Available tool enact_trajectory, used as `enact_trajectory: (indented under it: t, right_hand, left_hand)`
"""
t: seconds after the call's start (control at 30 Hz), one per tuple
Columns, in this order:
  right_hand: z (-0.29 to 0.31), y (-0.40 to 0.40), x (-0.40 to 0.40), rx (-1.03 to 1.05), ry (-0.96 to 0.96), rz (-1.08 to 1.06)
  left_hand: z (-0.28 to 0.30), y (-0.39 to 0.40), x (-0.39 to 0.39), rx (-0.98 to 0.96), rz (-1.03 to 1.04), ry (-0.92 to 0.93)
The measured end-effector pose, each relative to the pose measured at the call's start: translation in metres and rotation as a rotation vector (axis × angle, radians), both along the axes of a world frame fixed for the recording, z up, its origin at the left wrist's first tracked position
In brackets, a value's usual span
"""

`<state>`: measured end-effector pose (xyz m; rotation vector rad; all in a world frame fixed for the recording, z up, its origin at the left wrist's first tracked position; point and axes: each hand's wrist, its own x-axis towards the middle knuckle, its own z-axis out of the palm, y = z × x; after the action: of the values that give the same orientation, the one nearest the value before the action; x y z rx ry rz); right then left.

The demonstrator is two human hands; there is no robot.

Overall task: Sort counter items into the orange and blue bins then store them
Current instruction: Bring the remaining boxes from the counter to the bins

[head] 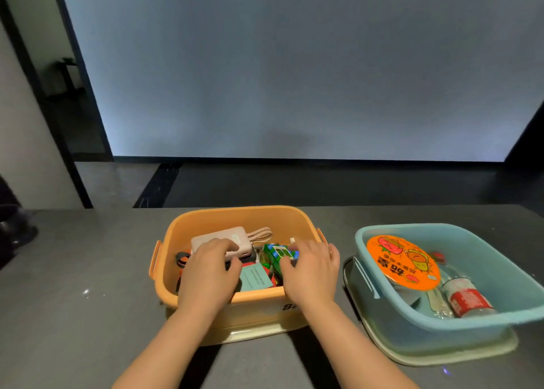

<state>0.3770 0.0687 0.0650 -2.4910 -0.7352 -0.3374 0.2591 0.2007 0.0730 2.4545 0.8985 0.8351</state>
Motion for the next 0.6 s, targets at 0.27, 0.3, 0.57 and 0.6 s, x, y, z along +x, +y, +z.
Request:
enact_trajectory:
  t: [0.27,0.3,0.57,0.6]
  right_hand:
    - [0.0,-0.022,-0.007,0.261,0.329,-0.009]
    - [0.0,-0.022,-0.008,0.301,0.362,-0.022]
    - [-0.001,-0.023,-0.002,0.459,0.514,0.007]
    - [-0.001,-0.023,0.001,0.413,0.515,-0.005]
  left_hand:
    - [-0.026,0.006,-0.064,-0.062,0.188,-0.022]
    - [-0.025,0.007,-0.066,-0.128,0.171,-0.036]
    - [-0.017,0.034,-0.061,-0.633,0.132,-0.195]
    - [-0.015,0.039,-0.061,-0.682,0.125,-0.186]
